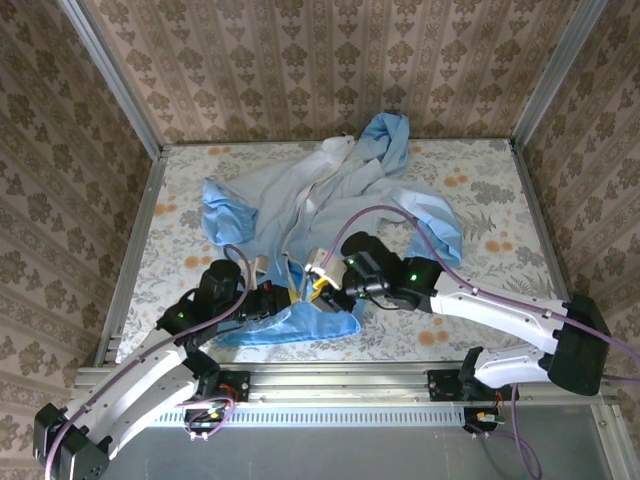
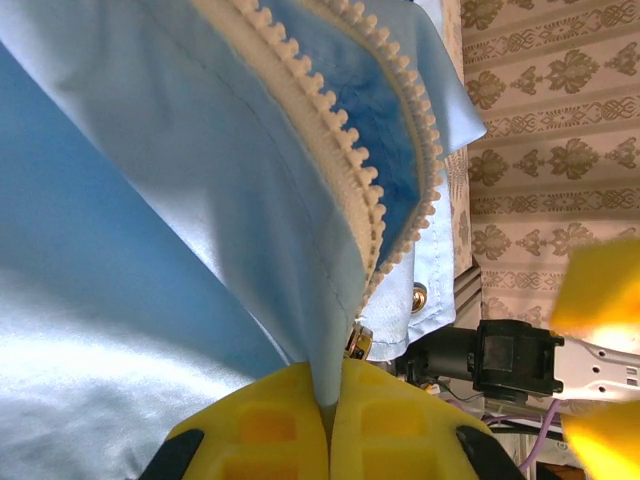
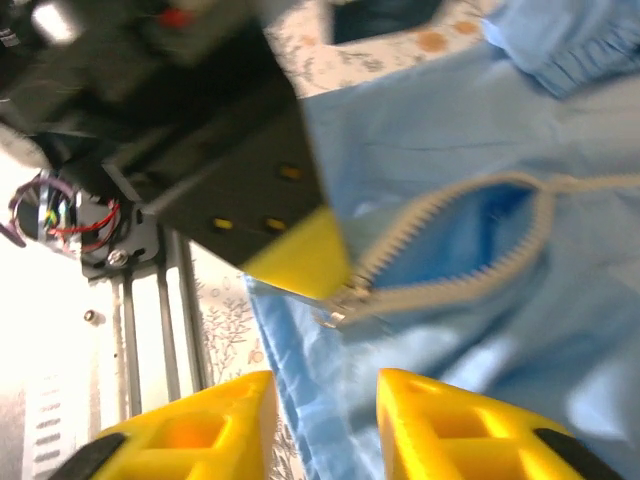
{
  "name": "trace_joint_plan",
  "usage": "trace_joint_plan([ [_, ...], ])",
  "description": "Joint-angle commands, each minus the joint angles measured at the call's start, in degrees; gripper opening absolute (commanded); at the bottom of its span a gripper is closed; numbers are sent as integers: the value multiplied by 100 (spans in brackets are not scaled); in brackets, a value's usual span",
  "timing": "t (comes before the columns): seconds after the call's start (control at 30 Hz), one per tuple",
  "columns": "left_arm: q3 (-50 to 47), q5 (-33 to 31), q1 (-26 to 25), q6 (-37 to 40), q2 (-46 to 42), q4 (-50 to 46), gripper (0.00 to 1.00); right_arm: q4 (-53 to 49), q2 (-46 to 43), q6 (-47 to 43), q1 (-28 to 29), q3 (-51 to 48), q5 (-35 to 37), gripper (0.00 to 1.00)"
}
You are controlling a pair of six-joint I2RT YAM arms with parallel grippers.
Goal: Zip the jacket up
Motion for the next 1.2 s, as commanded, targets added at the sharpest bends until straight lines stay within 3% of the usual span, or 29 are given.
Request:
trace_joint_plan([
  [0.0,289,251,40,208,58,-135,0,-375,301,-666,275,283,689,39],
  [0.13,323,334,40,245,138,-164,0,-275,572,-805,448,352,844,47],
  [0.67,339,511,67,245,193,-125,0,138,1256,-952,618,482,1235,47],
  [0.93,301,555,101,307,125,-240,0,348,1179,-961,618,234,1643,16],
  [1.17,295,660,150,401,106,-382,0,402,1025,-1015,609,69,1798,4],
])
